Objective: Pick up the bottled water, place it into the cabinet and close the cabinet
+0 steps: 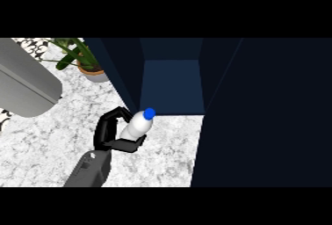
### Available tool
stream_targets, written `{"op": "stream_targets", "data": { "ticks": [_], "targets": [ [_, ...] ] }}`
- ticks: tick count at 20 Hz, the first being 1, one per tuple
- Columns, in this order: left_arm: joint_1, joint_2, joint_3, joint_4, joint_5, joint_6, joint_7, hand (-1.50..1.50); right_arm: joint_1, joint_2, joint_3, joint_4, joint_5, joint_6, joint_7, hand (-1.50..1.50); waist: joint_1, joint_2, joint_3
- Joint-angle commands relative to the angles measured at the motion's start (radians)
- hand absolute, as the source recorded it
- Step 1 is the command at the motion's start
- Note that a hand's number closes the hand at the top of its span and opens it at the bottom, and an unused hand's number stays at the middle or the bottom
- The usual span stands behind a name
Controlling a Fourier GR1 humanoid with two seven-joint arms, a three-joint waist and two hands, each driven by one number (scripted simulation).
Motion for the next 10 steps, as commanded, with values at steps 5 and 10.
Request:
{"op": "stream_targets", "data": {
  "ticks": [5,10],
  "targets": [
    [0.075,-0.01,-0.214,-0.36,0.192,0.096,0.262,1.5,0.063,-0.043,-0.023,-0.046,0.03,0.011,-0.062,-1.5,0.007,0.001,0.001],
    [-0.021,-0.01,-0.392,-0.389,0.275,0.336,0.345,1.5,0.041,-0.019,0.017,-0.019,0.068,-0.015,-0.053,-1.5,-0.005,0.005,0.0]
  ]
}}
